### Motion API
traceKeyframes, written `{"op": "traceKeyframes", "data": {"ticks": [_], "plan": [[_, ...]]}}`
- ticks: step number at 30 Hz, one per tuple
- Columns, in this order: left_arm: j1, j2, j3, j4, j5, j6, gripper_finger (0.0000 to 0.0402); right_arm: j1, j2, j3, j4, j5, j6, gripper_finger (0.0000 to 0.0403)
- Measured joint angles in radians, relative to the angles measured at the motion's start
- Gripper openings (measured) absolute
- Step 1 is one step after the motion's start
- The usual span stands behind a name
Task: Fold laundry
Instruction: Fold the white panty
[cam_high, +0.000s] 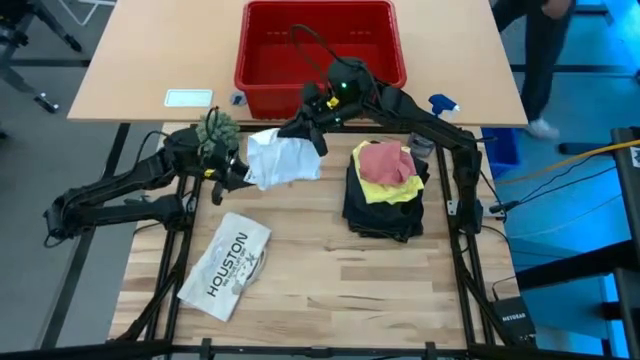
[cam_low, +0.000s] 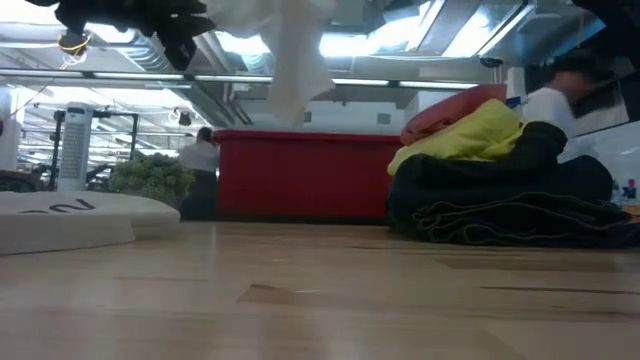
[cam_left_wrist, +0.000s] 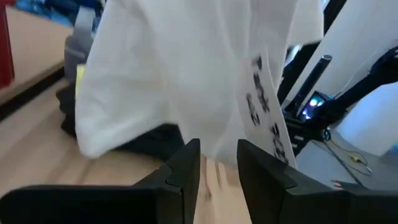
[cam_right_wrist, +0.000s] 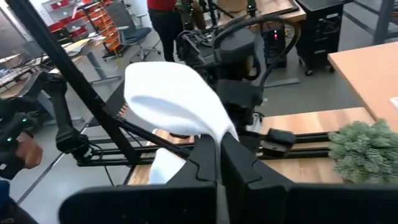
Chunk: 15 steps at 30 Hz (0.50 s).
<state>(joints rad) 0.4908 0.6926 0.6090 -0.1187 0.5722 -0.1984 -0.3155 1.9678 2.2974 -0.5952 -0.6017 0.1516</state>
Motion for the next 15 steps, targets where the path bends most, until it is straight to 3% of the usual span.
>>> {"op": "traceKeyframes", "data": {"ticks": [8,15], "plan": [[0.026,0.001,0.000,-0.119,-0.006,0.053,0.0098,-0.042,0.000,0.000,0.002,0.009,0.029,0.0000],[0.041,0.001,-0.001,-0.041,-0.131,0.112,0.0098,-0.052,0.000,0.000,0.022,0.005,0.029,0.0000]]}}
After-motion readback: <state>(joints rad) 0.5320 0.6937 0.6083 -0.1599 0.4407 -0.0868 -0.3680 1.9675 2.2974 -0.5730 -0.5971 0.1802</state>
